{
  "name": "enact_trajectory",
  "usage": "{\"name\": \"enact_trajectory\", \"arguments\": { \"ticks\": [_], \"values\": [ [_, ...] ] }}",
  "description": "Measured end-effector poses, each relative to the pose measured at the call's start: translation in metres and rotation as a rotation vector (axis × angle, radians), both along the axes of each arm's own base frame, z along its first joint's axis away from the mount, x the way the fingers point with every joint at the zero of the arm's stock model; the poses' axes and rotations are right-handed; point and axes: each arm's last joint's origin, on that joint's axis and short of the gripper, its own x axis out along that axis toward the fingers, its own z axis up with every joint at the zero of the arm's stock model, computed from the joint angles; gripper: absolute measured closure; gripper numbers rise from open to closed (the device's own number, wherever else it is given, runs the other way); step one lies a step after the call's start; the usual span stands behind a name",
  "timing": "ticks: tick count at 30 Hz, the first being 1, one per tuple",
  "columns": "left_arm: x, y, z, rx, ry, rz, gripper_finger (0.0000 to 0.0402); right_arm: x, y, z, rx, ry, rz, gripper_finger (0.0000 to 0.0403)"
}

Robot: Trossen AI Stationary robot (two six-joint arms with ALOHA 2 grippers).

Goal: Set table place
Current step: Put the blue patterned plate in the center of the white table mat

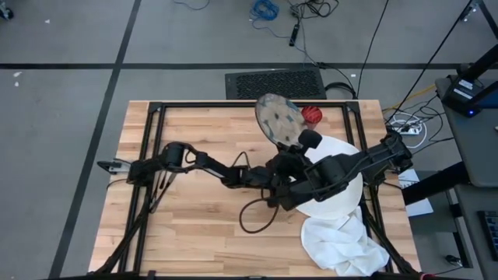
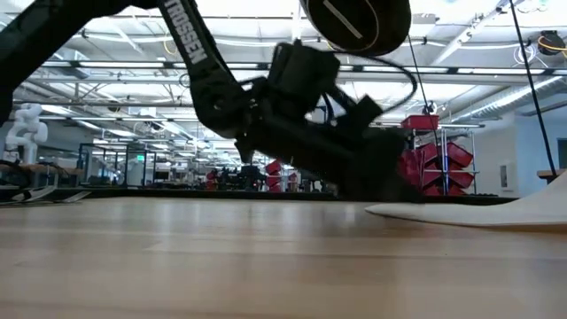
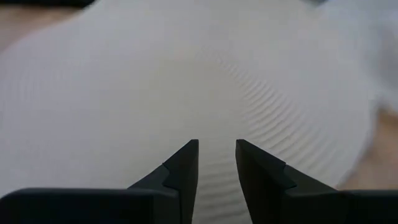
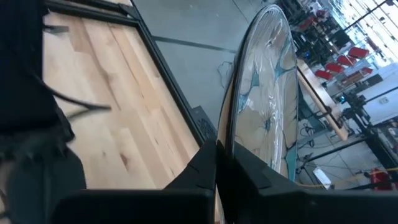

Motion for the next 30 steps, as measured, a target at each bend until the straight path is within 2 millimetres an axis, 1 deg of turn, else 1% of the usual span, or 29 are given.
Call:
{"name": "enact_trajectory", "arguments": {
  "ticks": [4, 11, 13, 15, 20, 24, 30],
  "values": [
    [0.000, 0.006, -0.006, 0.011, 0.049, 0.033, 0.0308, 0.001, 0.000, 0.002, -0.002, -0.004, 0.012, 0.0403],
    [-0.003, 0.008, -0.005, 0.018, 0.145, 0.042, 0.0308, 0.001, 0.000, 0.002, 0.012, -0.005, 0.014, 0.0403],
    [-0.006, 0.008, -0.001, 0.022, 0.205, 0.041, 0.0308, 0.001, 0.000, 0.002, 0.014, -0.005, 0.015, 0.0403],
    [-0.011, 0.008, -0.001, 0.026, 0.283, 0.041, 0.0308, 0.001, 0.000, 0.002, 0.017, -0.004, 0.016, 0.0403],
    [-0.031, 0.010, 0.013, 0.102, 0.513, 0.073, 0.0308, 0.002, 0.002, 0.000, 0.096, 0.003, 0.033, 0.0403],
    [-0.046, 0.012, 0.023, 0.168, 0.653, 0.098, 0.0308, 0.000, 0.004, -0.001, 0.104, -0.004, 0.035, 0.0403],
    [-0.080, 0.014, 0.024, 0.183, 0.809, 0.123, 0.0308, 0.000, 0.006, -0.004, 0.161, 0.014, 0.042, 0.0403]
  ]
}}
